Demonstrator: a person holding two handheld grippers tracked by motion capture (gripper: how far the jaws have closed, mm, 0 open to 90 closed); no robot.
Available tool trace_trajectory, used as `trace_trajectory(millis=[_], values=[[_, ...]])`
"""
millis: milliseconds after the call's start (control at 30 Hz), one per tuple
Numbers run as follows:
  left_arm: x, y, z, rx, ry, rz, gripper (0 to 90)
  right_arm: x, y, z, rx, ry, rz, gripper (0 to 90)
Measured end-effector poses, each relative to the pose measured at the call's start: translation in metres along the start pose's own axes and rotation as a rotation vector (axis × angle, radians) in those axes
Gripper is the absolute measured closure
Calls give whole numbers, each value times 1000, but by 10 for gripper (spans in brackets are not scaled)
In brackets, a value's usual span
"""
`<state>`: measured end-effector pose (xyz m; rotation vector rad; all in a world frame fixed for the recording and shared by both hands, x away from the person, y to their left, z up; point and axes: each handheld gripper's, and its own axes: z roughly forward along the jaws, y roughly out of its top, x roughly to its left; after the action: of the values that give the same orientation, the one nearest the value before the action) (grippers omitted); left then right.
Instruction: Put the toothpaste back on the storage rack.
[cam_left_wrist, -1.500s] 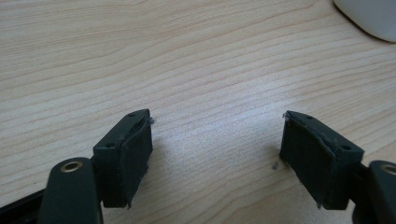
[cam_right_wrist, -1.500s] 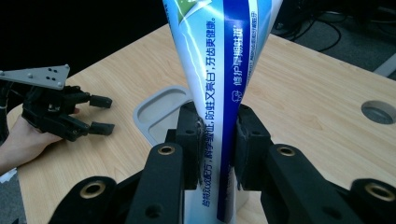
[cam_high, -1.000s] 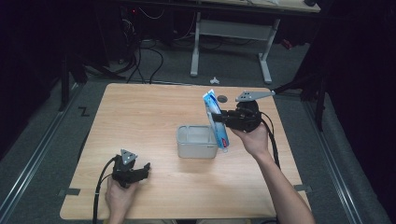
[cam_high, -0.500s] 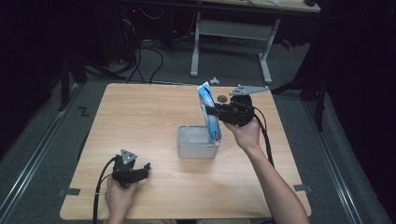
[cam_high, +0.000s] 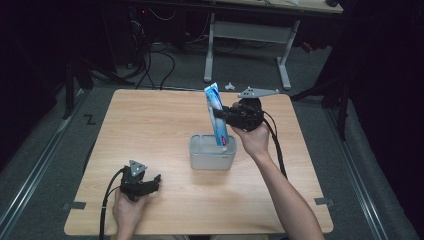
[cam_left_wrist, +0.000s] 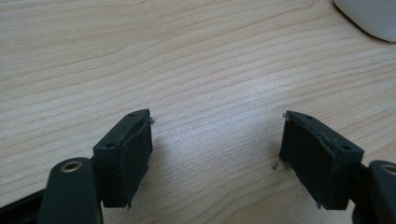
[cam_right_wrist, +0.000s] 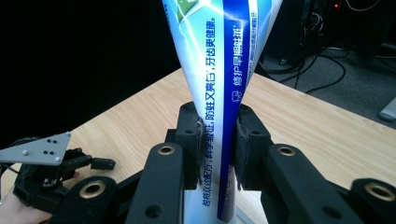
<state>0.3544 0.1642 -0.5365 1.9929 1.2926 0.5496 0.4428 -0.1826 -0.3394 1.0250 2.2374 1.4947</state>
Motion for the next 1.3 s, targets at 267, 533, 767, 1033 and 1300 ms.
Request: trace_trajectory(millis=[267, 533, 767, 1033, 1300], values=[[0, 0, 0, 0, 0, 0, 255, 1, -1, 11, 9, -11, -5, 749], [0, 0, 0, 1, 0, 1, 255, 4, -6, 19, 16, -23, -23, 748], [0, 0, 0, 1, 0, 1, 255, 5, -14, 27, 40, -31, -35, 747], [0, 0, 0, -1, 1, 0, 255, 6, -19, 34, 73, -46, -51, 746], [0, 0, 0, 0, 1, 0, 255, 9, -24, 42, 106, -60, -81, 746]])
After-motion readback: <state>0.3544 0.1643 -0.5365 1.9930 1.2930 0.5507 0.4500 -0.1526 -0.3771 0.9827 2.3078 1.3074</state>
